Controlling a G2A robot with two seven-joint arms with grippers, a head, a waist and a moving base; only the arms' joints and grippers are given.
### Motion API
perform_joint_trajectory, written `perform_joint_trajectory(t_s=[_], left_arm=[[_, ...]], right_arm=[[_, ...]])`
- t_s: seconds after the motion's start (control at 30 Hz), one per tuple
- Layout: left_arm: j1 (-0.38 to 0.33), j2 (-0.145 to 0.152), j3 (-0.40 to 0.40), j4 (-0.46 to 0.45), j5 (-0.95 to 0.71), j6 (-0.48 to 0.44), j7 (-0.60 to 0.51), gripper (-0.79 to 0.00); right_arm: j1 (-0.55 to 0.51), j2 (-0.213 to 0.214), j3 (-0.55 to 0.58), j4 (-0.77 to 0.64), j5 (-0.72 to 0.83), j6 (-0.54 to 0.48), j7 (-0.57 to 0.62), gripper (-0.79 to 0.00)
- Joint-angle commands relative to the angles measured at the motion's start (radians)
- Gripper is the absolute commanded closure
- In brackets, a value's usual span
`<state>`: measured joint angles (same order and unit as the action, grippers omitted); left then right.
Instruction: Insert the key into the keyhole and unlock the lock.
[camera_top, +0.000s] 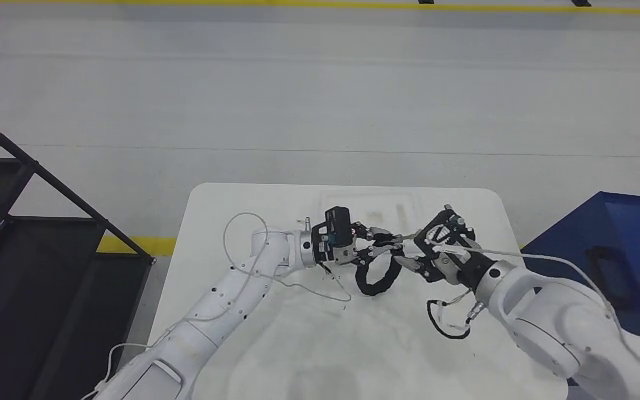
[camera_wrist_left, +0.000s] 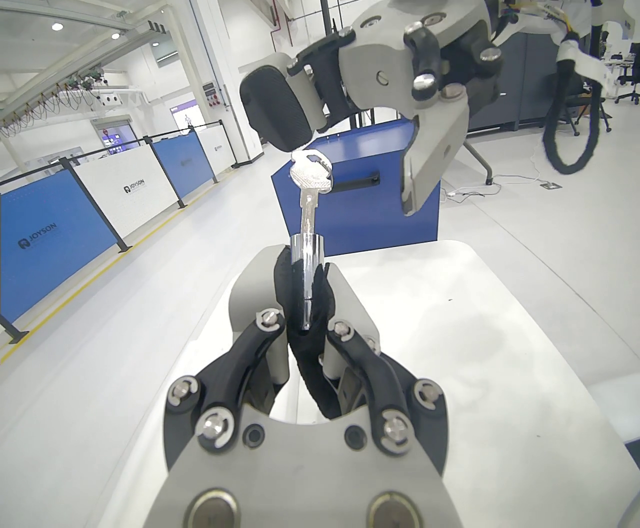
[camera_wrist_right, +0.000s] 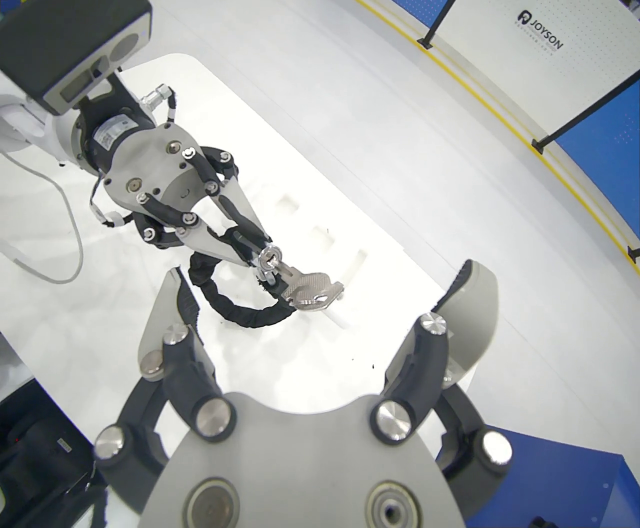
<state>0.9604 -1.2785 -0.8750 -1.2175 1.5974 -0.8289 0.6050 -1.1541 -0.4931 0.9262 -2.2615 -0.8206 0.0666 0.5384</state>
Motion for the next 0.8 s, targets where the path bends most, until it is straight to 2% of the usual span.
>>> perform_joint_trajectory(t_s=[0.0,0.3,0.77], left_arm=[[-0.004,0.003,-0.003,-0.002,0.009,-0.014,-0.003,0.0],[-0.018,0.007,-0.001,-0.002,0.006,-0.031,-0.021,0.0],[-0.067,-0.018,0.053,0.031,-0.045,-0.011,-0.047,0.0]], right_arm=[[-0.01,0.001,0.009,0.006,0.001,-0.05,-0.002,-0.785],[-0.043,-0.007,0.036,0.024,0.013,-0.157,0.014,-0.785],[-0.015,-0.053,0.001,0.039,-0.02,-0.202,0.073,-0.785]])
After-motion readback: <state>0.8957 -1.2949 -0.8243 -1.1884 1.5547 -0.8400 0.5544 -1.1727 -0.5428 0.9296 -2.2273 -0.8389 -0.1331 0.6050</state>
